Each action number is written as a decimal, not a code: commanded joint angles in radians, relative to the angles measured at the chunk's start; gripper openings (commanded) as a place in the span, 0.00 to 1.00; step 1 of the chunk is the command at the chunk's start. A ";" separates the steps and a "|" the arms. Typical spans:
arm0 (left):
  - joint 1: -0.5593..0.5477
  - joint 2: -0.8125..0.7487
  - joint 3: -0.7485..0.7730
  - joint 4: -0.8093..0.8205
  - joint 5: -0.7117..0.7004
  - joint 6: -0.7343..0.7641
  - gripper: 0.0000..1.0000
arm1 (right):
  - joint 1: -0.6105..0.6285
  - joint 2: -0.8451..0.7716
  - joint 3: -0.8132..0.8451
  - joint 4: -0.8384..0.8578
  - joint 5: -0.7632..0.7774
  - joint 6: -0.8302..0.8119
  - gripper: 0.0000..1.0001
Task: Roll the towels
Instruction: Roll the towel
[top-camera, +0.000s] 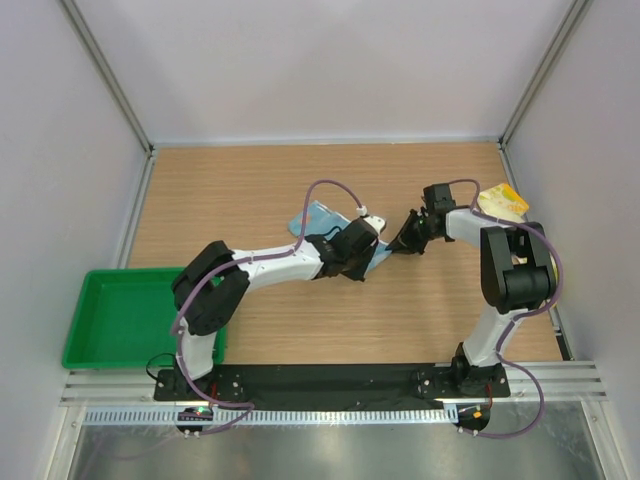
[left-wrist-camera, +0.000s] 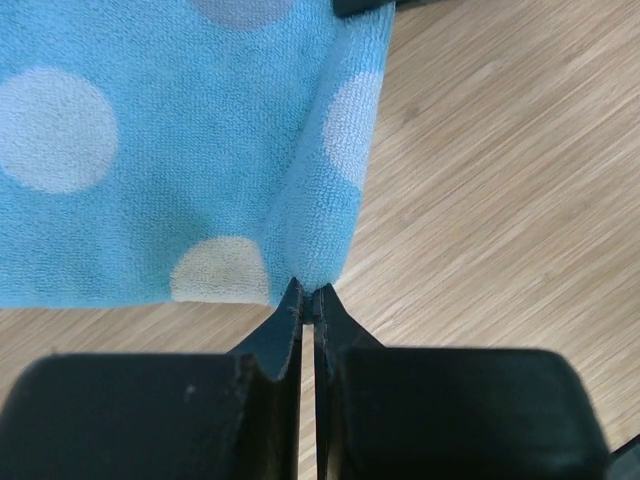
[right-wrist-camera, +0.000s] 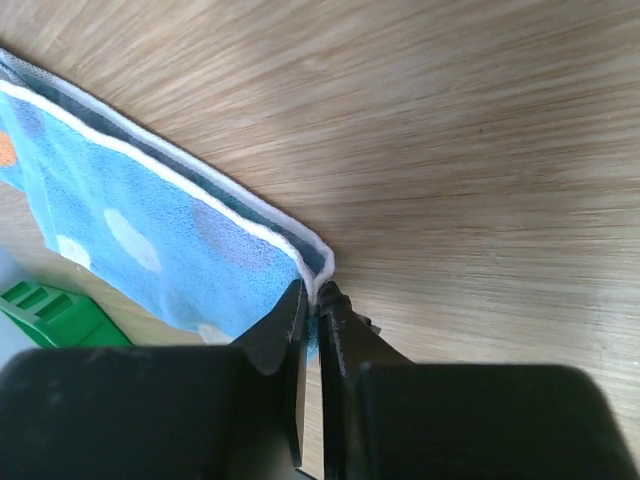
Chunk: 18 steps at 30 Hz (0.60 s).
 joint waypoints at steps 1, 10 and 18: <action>0.005 -0.057 -0.023 0.023 0.026 -0.021 0.00 | -0.001 -0.015 0.063 -0.029 0.056 -0.024 0.10; 0.017 -0.100 -0.033 0.000 0.109 -0.150 0.00 | -0.004 -0.110 0.171 -0.184 0.243 -0.079 0.80; 0.045 -0.110 -0.016 -0.009 0.241 -0.288 0.00 | -0.008 -0.259 0.199 -0.230 0.292 -0.096 0.80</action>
